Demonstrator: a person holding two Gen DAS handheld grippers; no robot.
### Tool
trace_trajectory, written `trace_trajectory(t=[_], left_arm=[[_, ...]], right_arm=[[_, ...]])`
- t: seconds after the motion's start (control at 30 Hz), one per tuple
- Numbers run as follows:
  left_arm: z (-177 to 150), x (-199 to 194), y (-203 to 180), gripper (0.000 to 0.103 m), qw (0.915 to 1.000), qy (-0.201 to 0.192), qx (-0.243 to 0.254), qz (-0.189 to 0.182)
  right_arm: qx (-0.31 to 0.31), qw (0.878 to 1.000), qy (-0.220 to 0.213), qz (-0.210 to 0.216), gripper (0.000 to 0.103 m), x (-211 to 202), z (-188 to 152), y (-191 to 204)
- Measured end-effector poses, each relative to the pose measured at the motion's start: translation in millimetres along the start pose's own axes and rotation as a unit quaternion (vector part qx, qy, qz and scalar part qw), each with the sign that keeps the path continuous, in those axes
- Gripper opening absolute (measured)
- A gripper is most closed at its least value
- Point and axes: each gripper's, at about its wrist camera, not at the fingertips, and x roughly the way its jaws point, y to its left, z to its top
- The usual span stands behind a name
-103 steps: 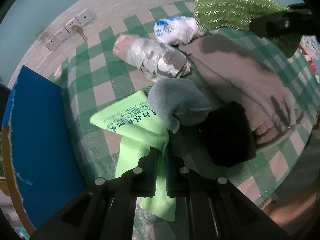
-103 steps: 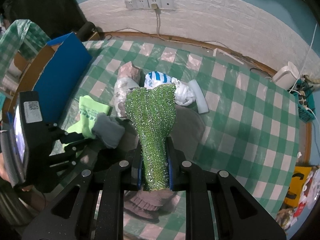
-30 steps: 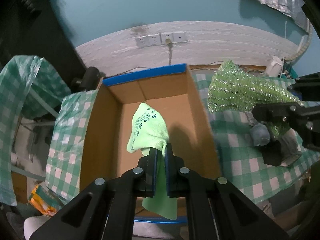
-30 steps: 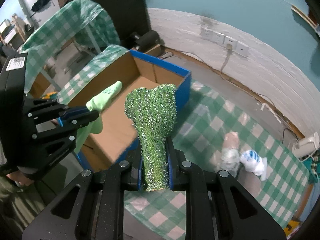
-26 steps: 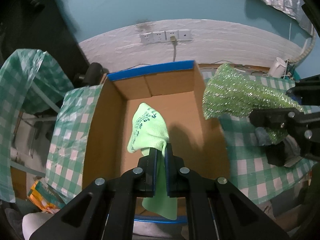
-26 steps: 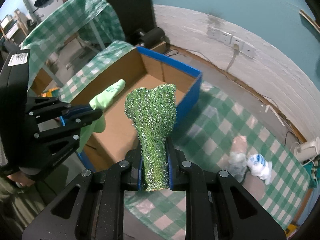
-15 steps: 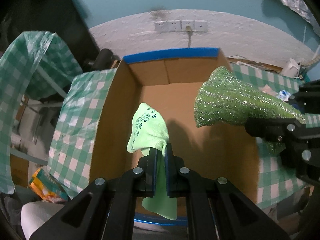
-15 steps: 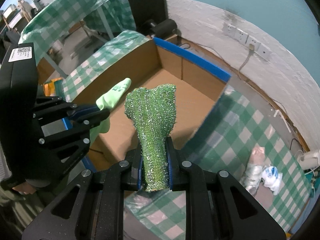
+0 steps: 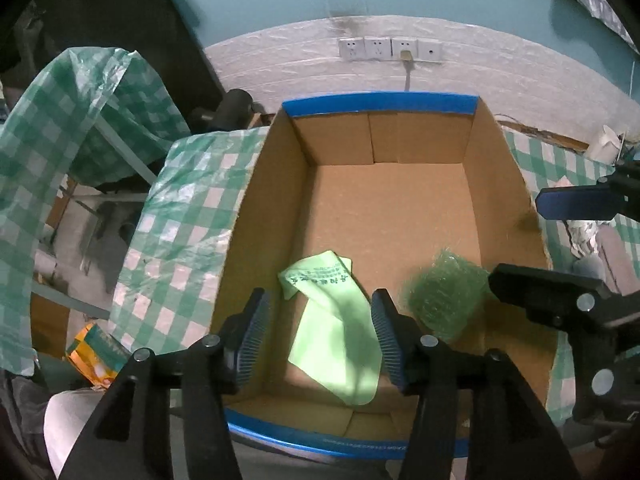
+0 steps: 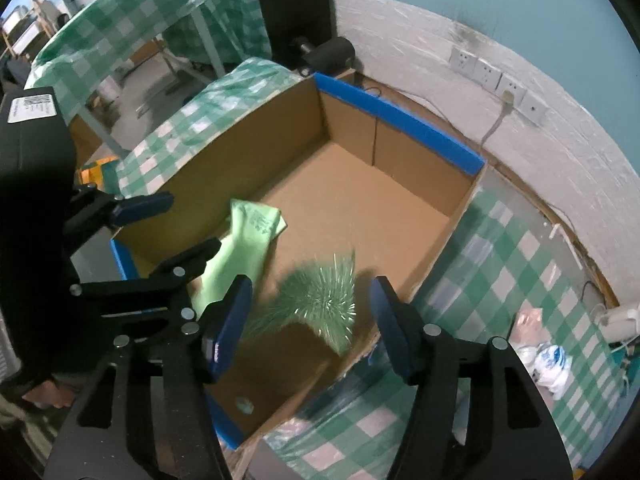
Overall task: Organize soft objects
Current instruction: 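Carry both items over the box and open both grippers to drop them, then move both grippers back over the remaining items on the table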
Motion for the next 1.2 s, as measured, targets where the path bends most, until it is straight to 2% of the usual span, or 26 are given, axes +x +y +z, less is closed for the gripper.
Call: trace_trajectory(t=[0.4,0.5,0.7,1.0,1.2], left_arm=[[2,-11,-11,0.056,0.9998,-0.012,0.016,-0.001],[4,-17,-18,0.059,0.9995,-0.02,0.023,-0.005],[9,-28,-34,0.06,0.9987,-0.032,0.037,-0.012],[18,-42,-68,0.06,0.9966,-0.044,0.065,-0.027],[20,-50,-94,0.064,0.9942,-0.052,0.088,-0.031]], right_arm=[[0.019,1.0,-0.002,-0.007,0.063,-11,-6,-13],[0.026,1.0,-0.005,-0.009,0.063,-16,-10,-18],[0.039,0.999,-0.016,-0.011,0.064,-30,-20,-31],[0.059,0.997,-0.021,-0.039,0.064,-47,-43,-57],[0.078,0.995,-0.029,-0.051,0.068,-61,-60,-78]])
